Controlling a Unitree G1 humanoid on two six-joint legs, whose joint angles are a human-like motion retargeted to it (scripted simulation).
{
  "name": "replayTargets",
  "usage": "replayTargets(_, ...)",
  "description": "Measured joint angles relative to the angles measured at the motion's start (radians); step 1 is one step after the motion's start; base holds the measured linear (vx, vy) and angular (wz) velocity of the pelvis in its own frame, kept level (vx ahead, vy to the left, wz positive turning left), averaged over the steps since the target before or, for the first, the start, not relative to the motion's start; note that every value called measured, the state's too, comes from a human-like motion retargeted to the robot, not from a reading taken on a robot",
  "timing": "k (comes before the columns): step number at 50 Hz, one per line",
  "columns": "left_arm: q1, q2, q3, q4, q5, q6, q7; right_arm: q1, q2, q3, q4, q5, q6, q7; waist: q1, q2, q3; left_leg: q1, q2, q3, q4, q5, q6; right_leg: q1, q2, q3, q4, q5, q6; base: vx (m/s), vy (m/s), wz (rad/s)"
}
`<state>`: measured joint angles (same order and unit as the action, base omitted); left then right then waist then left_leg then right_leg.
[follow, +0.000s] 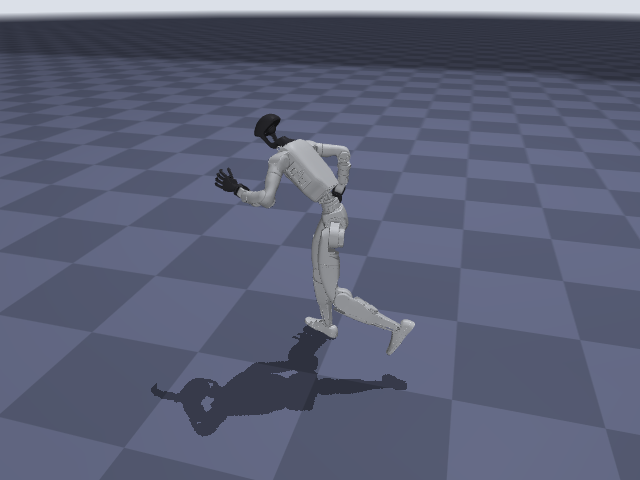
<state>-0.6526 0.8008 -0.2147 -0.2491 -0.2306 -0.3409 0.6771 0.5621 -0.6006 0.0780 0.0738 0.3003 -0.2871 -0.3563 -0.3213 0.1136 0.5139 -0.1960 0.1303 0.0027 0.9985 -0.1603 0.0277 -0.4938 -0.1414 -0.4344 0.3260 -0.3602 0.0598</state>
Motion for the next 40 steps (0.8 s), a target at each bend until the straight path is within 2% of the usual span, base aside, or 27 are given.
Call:
replayTargets(2,0.292,-0.138,0.041,0.069,-0.044,0.034,0.003,-0.252,-0.033,0.075,-0.003,-0.014,-0.004,-0.092,0.071,0.015,0.003,-0.117,0.012,0.018,0.25,-0.116,0.025,-0.038,0.013,0.047,0.221,-0.131,-0.064,1.2,-0.18,-1.85)
replayTargets(3,0.442,-0.217,0.062,0.106,-0.105,0.039,-0.018,-0.382,-0.043,0.1,-0.024,-0.019,0.002,-0.109,0.106,0.008,0.0,-0.169,0.01,0.034,0.354,-0.169,0.02,-0.056,0.004,0.071,0.347,-0.183,-0.078,1.24,-0.1,-1.9)
replayTargets(4,0.58,-0.29,0.09,0.141,-0.168,0.049,-0.052,-0.516,-0.048,0.127,-0.052,0.006,0.002,-0.117,0.143,-0.001,0.0,-0.222,0.001,0.047,0.425,-0.201,0.02,-0.029,0.014,0.096,0.373,-0.21,-0.09,1.21,-0.06,-1.9)
replayTargets(5,0.713,-0.362,0.123,0.174,-0.232,0.061,-0.092,-0.651,-0.048,0.154,-0.084,0.045,0.0,-0.121,0.183,-0.011,0.0,-0.276,-0.011,0.058,0.479,-0.221,0.022,0.02,0.032,0.12,0.348,-0.226,-0.101,1.19,-0.03,-1.93)
replayTargets(7,0.918,-0.417,0.137,0.196,-0.272,0.086,-0.134,-0.826,-0.04,0.174,-0.198,0.14,-0.024,-0.149,0.323,-0.037,-0.005,-0.365,-0.029,0.104,0.502,-0.254,0.053,0.095,0.035,0.189,0.344,-0.219,-0.103,1.2,0.02,-1.89)
replayTargets(9,1.085,-0.385,0.16,0.177,-0.262,0.097,-0.175,-0.957,-0.058,0.184,-0.325,0.188,-0.063,-0.187,0.475,-0.077,-0.012,-0.45,-0.022,0.174,0.441,-0.285,0.095,0.157,0.016,0.26,0.323,-0.175,-0.084,1.26,0.09,-1.7)
replayTargets(12,1.284,-0.315,0.218,0.135,-0.284,0.12,-0.273,-1.073,-0.169,0.149,-0.491,0.144,-0.083,-0.21,0.66,-0.131,-0.029,-0.541,0.017,0.297,0.189,-0.282,0.104,0.261,-0.032,0.333,0.231,-0.057,-0.017,1.3,0.2,-0.88)
replayTargets(15,1.428,-0.298,0.265,0.13,-0.303,0.124,-0.332,-1.093,-0.25,0.103,-0.6,0.032,-0.083,-0.233,0.736,-0.169,-0.072,-0.566,0.0,0.377,-0.274,-0.232,0.085,0.379,-0.063,0.343,0.076,0.134,0.035,1.33,0.3,-0.02)
replayTargets(18,1.517,-0.293,0.306,0.118,-0.284,0.101,-0.363,-1.058,-0.251,0.092,-0.69,-0.084,-0.075,-0.271,0.783,-0.152,-0.053,-0.409,-0.058,0.354,-0.833,-0.195,-0.038,0.58,-0.051,0.368,-0.061,0.301,0.086,1.38,0.38,-0.39)
replayTargets(20,1.547,-0.289,0.33,0.097,-0.248,0.093,-0.383,-1.027,-0.234,0.091,-0.739,-0.122,-0.073,-0.272,0.809,-0.132,-0.037,-0.337,-0.035,0.371,-0.936,-0.174,-0.094,0.67,-0.039,0.394,-0.031,0.348,0.105,1.43,0.4,-0.58)
replayTargets(22,1.523,-0.282,0.338,0.084,-0.209,0.094,-0.392,-0.99,-0.193,0.089,-0.761,-0.155,-0.059,-0.24,0.807,-0.134,-0.023,-0.3,-0.004,0.413,-0.862,-0.101,-0.077,0.675,-0.051,0.367,0.124,0.314,0.079,1.38,0.38,-0.18)
replayTargets(23,1.494,-0.278,0.33,0.086,-0.189,0.092,-0.392,-0.964,-0.167,0.092,-0.759,-0.169,-0.05,-0.213,0.791,-0.149,-0.016,-0.315,0.004,0.418,-0.75,-0.122,-0.044,0.644,-0.083,0.329,0.253,0.258,0.052,1.31,0.36,0.28)
replayTargets(26,1.271,-0.283,0.244,0.134,-0.152,0.087,-0.302,-0.85,-0.066,0.157,-0.635,-0.229,-0.007,-0.177,0.698,-0.218,0.003,-0.408,0.007,0.398,-0.33,-0.343,0.068,0.473,-0.187,0.291,0.666,0.057,-0.038,1.24,0.31,0.67)
replayTargets(28,1.0,-0.27,0.163,0.186,-0.134,0.079,-0.2,-0.769,0.001,0.235,-0.438,-0.253,0.035,-0.177,0.619,-0.254,0.006,-0.408,-0.006,0.394,-0.188,-0.444,0.109,0.335,-0.186,0.341,0.867,-0.038,-0.063,1.17,0.23,0.78)
replayTargets(31,0.5,-0.226,0.083,0.231,-0.052,0.068,-0.134,-0.595,0.037,0.276,-0.15,-0.304,0.061,-0.153,0.496,-0.256,0.003,-0.3,-0.049,0.362,-0.211,-0.495,0.133,0.162,-0.134,0.356,0.956,-0.139,-0.066,1.13,0.14,0.99)
replayTargets(33,0.173,-0.214,0.061,0.252,0.024,0.062,-0.091,-0.449,-0.012,0.248,-0.075,-0.378,0.043,-0.151,0.396,-0.221,-0.001,-0.222,-0.059,0.317,-0.273,-0.473,0.112,0.07,-0.11,0.296,0.891,-0.171,-0.071,1.1,0.04,1.27)
replayTargets(35,-0.122,-0.202,0.047,0.262,0.061,0.044,0.004,-0.315,-0.109,0.204,-0.078,-0.429,0.017,-0.151,0.273,-0.173,-0.005,-0.156,-0.053,0.26,-0.343,-0.421,0.065,-0.003,-0.087,0.212,0.732,-0.162,-0.059,1.1,-0.05,1.35)
replayTargets(37,-0.378,-0.15,0.024,0.258,0.062,0.02,0.091,-0.208,-0.214,0.161,-0.101,-0.418,-0.002,-0.121,0.142,-0.133,-0.009,-0.092,-0.044,0.2,-0.428,-0.353,0.012,-0.043,-0.059,0.132,0.467,-0.098,-0.014,1.11,-0.14,1.35)
replayTargets(40,-0.689,-0.063,-0.033,0.24,-0.013,-0.031,0.14,-0.058,-0.32,0.095,-0.101,-0.34,0.003,-0.051,-0.042,-0.1,-0.013,0.021,-0.051,0.112,-0.557,-0.249,-0.054,-0.039,-0.03,0.056,-0.038,0.043,0.096,1.18,-0.27,1.49)
